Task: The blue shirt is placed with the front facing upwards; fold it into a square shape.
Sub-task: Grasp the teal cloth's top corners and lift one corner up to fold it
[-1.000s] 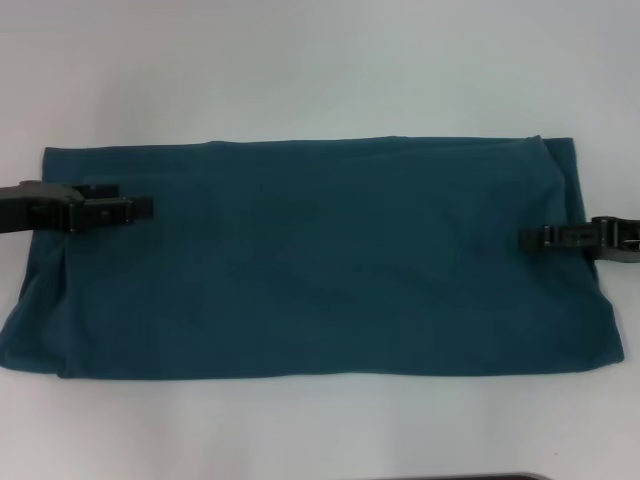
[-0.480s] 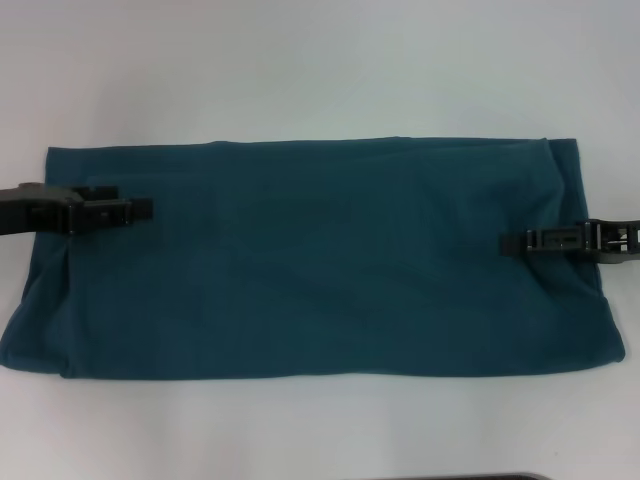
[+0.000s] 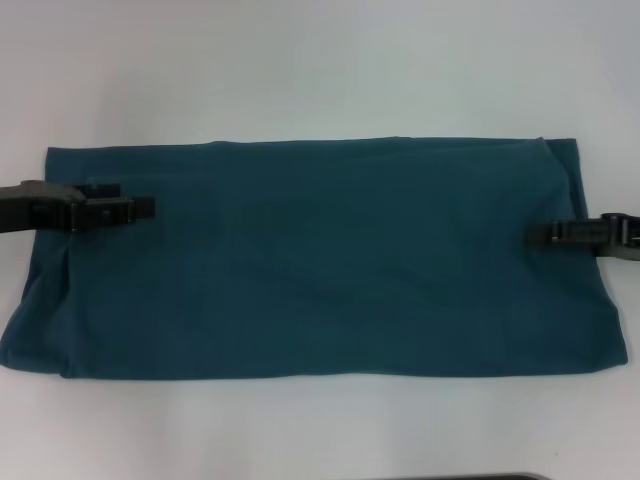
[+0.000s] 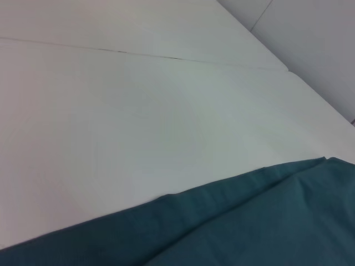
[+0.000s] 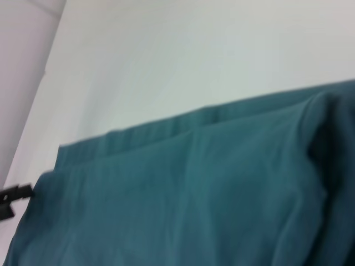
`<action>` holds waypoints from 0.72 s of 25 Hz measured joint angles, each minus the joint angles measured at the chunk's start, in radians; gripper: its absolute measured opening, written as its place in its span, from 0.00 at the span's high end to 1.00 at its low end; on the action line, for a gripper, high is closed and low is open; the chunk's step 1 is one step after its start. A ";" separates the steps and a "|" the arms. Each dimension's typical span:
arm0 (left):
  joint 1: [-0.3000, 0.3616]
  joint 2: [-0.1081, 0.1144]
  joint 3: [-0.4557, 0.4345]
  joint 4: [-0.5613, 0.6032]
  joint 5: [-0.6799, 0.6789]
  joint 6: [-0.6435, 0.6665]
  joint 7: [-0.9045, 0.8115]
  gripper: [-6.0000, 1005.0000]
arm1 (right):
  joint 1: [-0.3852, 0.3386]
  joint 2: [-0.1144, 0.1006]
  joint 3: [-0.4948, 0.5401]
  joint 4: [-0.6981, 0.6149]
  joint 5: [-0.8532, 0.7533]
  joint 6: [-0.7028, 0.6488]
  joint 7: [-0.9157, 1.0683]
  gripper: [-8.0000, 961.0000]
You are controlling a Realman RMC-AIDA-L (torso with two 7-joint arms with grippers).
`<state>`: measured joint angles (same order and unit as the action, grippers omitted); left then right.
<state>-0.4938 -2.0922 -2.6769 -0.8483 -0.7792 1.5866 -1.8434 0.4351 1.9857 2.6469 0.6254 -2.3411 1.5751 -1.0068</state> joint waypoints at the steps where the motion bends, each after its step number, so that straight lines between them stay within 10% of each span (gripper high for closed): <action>1: 0.000 0.000 0.000 0.000 0.000 0.000 0.000 0.28 | -0.005 -0.003 0.017 0.003 0.001 0.005 -0.006 0.18; 18: -0.003 -0.003 0.001 0.000 0.000 -0.009 0.013 0.28 | -0.032 -0.032 0.144 0.109 0.014 0.107 -0.008 0.18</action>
<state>-0.4971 -2.0955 -2.6755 -0.8483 -0.7794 1.5781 -1.8305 0.4034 1.9535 2.7909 0.7344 -2.3271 1.6818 -1.0148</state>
